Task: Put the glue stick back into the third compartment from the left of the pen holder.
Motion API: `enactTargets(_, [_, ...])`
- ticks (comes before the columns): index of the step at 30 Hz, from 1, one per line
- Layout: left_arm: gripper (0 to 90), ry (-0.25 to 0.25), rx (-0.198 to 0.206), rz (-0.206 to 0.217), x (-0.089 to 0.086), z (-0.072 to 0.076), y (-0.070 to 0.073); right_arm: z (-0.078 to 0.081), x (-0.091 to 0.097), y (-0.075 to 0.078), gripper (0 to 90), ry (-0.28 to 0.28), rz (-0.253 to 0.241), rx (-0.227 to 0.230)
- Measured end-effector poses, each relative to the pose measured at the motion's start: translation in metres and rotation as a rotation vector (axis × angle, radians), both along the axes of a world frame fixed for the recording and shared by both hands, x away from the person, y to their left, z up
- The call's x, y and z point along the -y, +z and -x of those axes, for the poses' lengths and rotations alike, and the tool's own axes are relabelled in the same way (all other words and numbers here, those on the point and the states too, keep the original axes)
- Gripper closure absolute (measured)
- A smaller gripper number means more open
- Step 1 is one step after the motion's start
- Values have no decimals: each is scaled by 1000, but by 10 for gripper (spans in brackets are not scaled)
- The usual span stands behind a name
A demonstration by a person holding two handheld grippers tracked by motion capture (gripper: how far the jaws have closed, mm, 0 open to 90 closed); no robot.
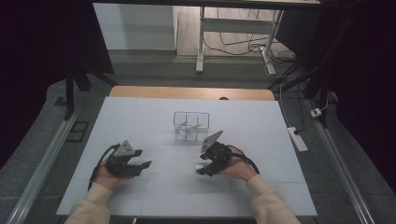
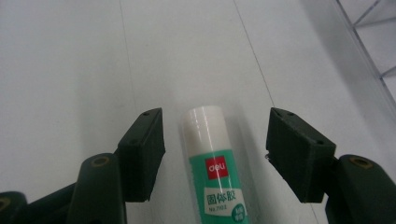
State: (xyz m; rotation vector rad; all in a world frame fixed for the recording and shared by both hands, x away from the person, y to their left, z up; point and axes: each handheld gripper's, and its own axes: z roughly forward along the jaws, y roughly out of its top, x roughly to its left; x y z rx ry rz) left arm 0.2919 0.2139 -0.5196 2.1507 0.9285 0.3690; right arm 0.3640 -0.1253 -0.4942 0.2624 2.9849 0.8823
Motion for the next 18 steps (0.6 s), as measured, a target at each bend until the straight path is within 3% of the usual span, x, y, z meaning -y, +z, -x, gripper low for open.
enactTargets(11, [386,3,-3,-2,0,0,0,-1,-10,-10,412,34,69,-6])
enactTargets(18, [385,10,-3,1,-2,-1,0,-1,-15,-14,569,63,107,-6])
